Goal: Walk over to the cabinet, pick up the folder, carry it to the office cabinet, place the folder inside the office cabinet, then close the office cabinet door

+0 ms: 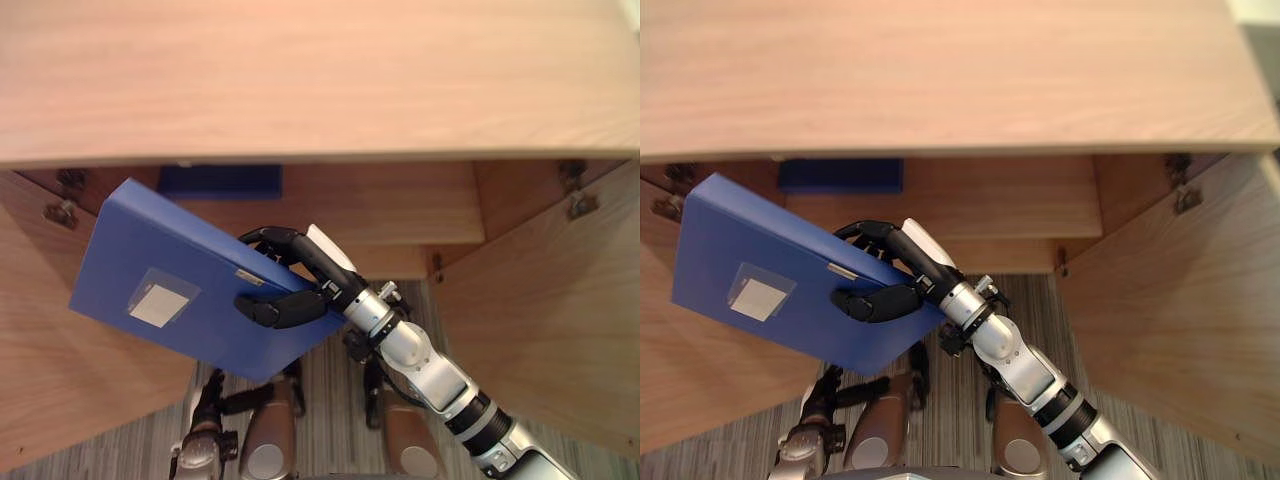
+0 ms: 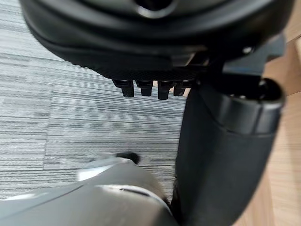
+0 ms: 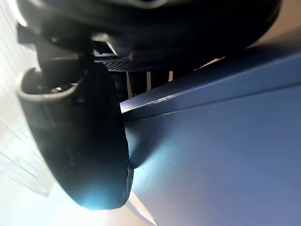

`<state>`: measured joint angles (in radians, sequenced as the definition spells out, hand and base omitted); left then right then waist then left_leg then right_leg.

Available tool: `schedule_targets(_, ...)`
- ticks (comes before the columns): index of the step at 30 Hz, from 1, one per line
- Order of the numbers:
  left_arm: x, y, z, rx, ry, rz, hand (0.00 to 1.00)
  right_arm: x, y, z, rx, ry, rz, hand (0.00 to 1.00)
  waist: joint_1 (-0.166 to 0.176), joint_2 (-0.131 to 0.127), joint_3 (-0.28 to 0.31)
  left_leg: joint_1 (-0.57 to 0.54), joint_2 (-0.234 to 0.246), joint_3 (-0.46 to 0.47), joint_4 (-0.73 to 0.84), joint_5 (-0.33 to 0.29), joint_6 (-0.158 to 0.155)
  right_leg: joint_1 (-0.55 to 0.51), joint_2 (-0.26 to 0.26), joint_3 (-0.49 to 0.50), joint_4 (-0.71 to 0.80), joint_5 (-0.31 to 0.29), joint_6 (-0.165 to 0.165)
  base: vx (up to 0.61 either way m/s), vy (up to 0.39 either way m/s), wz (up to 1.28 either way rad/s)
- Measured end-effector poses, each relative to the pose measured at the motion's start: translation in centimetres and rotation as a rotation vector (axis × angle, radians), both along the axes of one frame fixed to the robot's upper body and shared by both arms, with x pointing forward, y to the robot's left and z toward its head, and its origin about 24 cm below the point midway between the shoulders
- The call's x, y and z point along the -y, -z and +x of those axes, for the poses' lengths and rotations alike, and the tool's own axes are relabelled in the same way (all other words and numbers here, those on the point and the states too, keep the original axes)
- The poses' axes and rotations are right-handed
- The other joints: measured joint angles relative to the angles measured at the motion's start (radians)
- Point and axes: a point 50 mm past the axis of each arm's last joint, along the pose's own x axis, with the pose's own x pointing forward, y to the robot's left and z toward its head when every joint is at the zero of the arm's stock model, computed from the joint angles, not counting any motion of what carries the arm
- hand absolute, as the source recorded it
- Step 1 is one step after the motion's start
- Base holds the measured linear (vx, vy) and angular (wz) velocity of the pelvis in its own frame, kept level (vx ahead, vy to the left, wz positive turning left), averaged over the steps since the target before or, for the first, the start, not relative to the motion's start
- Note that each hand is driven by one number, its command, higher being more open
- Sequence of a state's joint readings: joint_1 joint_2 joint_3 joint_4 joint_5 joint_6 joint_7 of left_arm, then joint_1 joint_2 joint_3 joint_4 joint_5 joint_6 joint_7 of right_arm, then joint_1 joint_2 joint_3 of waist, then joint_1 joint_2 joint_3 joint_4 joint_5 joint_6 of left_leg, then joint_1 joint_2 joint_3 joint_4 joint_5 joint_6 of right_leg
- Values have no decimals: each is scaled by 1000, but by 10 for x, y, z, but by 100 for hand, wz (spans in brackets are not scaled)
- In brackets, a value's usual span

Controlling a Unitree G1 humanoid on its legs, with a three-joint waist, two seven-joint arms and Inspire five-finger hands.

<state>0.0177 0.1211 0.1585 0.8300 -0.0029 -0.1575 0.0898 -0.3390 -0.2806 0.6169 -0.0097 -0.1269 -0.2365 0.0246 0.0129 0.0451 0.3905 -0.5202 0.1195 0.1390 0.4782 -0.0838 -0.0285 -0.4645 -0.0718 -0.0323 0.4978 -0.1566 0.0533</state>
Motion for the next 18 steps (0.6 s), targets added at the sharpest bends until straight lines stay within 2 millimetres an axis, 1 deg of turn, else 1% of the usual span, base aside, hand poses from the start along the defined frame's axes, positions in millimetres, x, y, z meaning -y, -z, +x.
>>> schedule_targets(2, 3, -9, 17, 64, 4, -6, 100, 0, -2, 6, 19, 17, -23, 0, 1, 13, 40, -88, 11, 3, 87, -24, 5, -99, -2, 18, 92, -22, 5, -172, 29, -18)
schedule_targets(3, 4, -12, 21, 81, 4, -4, 100, 0, -2, 7, 18, 23, -22, 0, 1, 16, 45, -120, 13, 4, 115, -32, 6, -133, -3, 22, 123, -30, 6, -161, 8, -14)
schedule_targets(4, 6, -19, 31, 126, 2, 0, 100, 1, -3, 11, 6, 37, -9, 0, 2, 18, 46, -191, 20, 6, 171, -48, 9, -208, -3, 30, 186, -48, 9, -182, 4, -6)
schedule_targets(5, 8, -26, 40, 163, 1, 1, 100, 4, -7, 16, -13, 61, 30, 0, 2, 20, 48, -259, 26, 4, 220, -59, 11, -277, -4, 30, 238, -67, 17, -133, 2, -2)
schedule_targets(6, 9, -29, 45, 182, -5, -2, 100, 7, -10, 20, -18, 77, 52, 0, 2, 22, 54, -288, 28, 0, 244, -63, 12, -304, -4, 28, 262, -72, 15, -114, -7, 5)
schedule_targets(7, 7, -39, 55, 229, -11, -8, 100, 15, -17, 30, -46, 116, 125, 0, 10, 25, 66, -343, 34, -7, 293, -74, 13, -358, -4, 26, 314, -84, 11, -86, -9, 5)
schedule_targets(8, 8, -44, 62, 254, -12, -8, 100, 23, -23, 38, -62, 160, 192, 0, 21, 26, 71, -384, 37, -10, 327, -81, 13, -400, -5, 27, 354, -96, 8, -130, -34, 10)
schedule_targets(9, 10, -53, 70, 300, -18, -15, 100, 36, -35, 48, -74, 221, 305, 0, 29, 28, 73, -438, 36, -17, 361, -84, 14, -454, -10, 24, 396, -111, 13, -102, -41, 12)
schedule_targets(10, 10, -55, 73, 315, -26, -21, 100, 41, -42, 54, -76, 248, 360, 0, 31, 27, 76, -461, 36, -20, 373, -84, 14, -477, -12, 24, 413, -115, 11, -95, -52, 17)
schedule_targets(12, 11, -73, 84, 397, -27, -23, 100, 66, -74, 71, -56, 344, 597, 0, 49, 27, 93, -531, 36, -27, 417, -85, 15, -548, -19, 23, 472, -126, 4, -70, -63, 14)
schedule_targets(13, 14, -81, 86, 430, -23, -30, 100, 76, -87, 76, -49, 370, 696, 0, 56, 27, 93, -556, 35, -30, 432, -85, 15, -572, -21, 22, 490, -130, 3, -59, -60, 10)
schedule_targets(14, 17, -85, 86, 451, -20, -37, 100, 83, -95, 78, -43, 385, 751, 0, 59, 28, 94, -568, 34, -32, 441, -86, 16, -583, -23, 21, 501, -131, 0, -33, -48, 12)
schedule_targets(15, 24, -91, 85, 489, -9, -54, 100, 95, -109, 84, -41, 412, 865, 0, 60, 29, 97, -585, 32, -39, 456, -88, 15, -598, -28, 16, 518, -137, -2, -33, -52, 12)
schedule_targets(16, 30, -93, 84, 511, 1, -78, 100, 105, -121, 90, -36, 445, 953, 0, 62, 30, 97, -594, 31, -43, 466, -91, 15, -604, -30, 13, 529, -142, -3, -32, -51, 12)
schedule_targets(17, 33, -94, 84, 517, 5, -89, 100, 109, -127, 93, -33, 455, 996, 0, 65, 30, 97, -597, 29, -44, 468, -91, 14, -607, -31, 12, 534, -145, -3, -20, -37, 10)
schedule_targets(18, 37, -95, 84, 530, 3, -99, 100, 118, -138, 98, -35, 467, 1090, 0, 68, 30, 97, -604, 26, -47, 468, -91, 14, -613, -34, 9, 537, -150, -2, -18, -42, 8)
